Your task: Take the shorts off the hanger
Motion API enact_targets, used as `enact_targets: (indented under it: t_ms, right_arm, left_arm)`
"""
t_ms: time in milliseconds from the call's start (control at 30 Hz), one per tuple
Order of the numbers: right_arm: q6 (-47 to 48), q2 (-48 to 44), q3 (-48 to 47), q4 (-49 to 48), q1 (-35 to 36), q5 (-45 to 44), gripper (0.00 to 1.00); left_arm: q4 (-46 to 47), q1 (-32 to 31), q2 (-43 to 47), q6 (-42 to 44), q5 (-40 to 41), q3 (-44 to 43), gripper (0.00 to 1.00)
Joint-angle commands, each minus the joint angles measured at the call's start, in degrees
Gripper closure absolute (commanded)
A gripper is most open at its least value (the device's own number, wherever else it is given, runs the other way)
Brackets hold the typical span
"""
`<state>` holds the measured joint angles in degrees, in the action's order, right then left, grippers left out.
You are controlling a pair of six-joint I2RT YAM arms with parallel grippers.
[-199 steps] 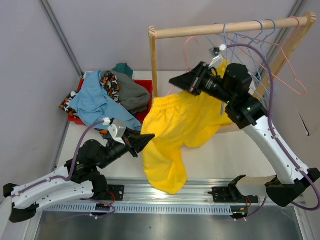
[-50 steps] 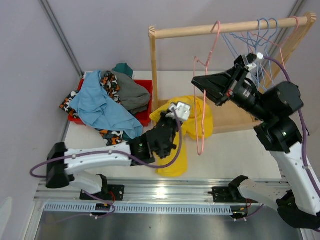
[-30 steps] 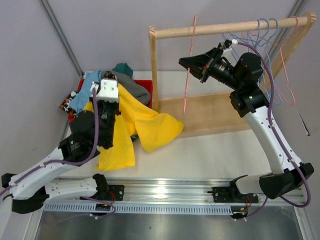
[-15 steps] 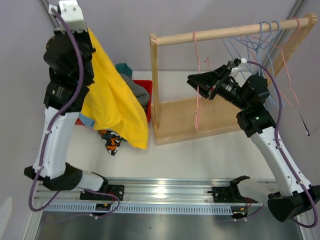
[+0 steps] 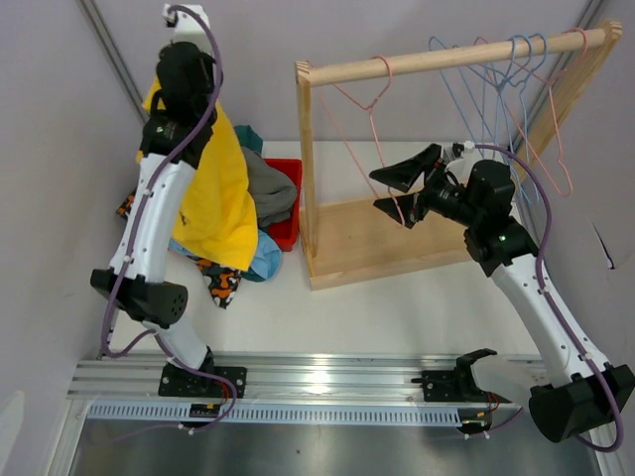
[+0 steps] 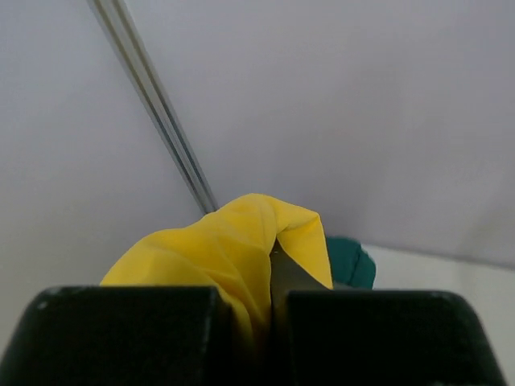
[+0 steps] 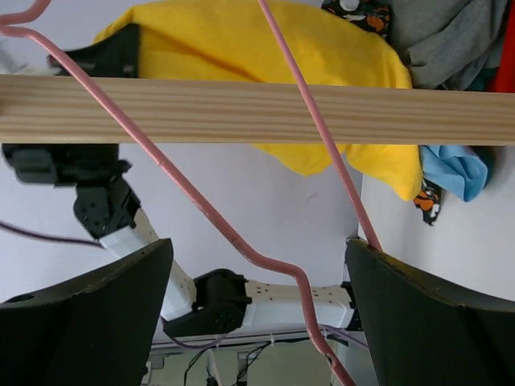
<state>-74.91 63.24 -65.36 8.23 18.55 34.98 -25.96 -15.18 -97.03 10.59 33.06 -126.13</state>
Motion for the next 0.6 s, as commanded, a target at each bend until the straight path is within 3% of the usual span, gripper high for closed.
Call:
enact_targets:
  t_ms: [0, 100, 133, 167, 333, 567]
  right_arm:
    - [5.03, -2.95, -0.47, 2.48, -0.44, 0.97, 0.02]
    - [8.55, -5.05, -1.17, 6.96, -0.7, -0.26, 0.01]
    - [9.6, -6.19, -1.43, 8.28, -0.7, -0.61, 0.01]
    - [10.57, -6.9, -2.13, 10.99, -0.79, -1.31, 0.01]
    - [19.53, -11.73, -4.42, 22.6, -1.06, -7.45, 0.01]
    - [31.93, -19.99, -6.62, 43.77, -1.05, -29.6, 0.0]
  left_arm:
    - [2.14, 1.47, -1.23, -5.39, -2.91, 5.96, 0.95]
    - [0.21, 2.87, -0.53, -11.97, -5.81, 12.9, 0.35]
    - [-0.06, 3.14, 0.0, -12.87, -5.9, 14.92, 0.06]
    - [-0.15, 3.14, 0.61, -13.48, -5.81, 16.94, 0.01]
    - [0.46, 3.14, 9.65, -16.47, -7.66, 24.86, 0.01]
    - [-4.71, 2.79, 20.82, -18.5, -11.7, 35.32, 0.01]
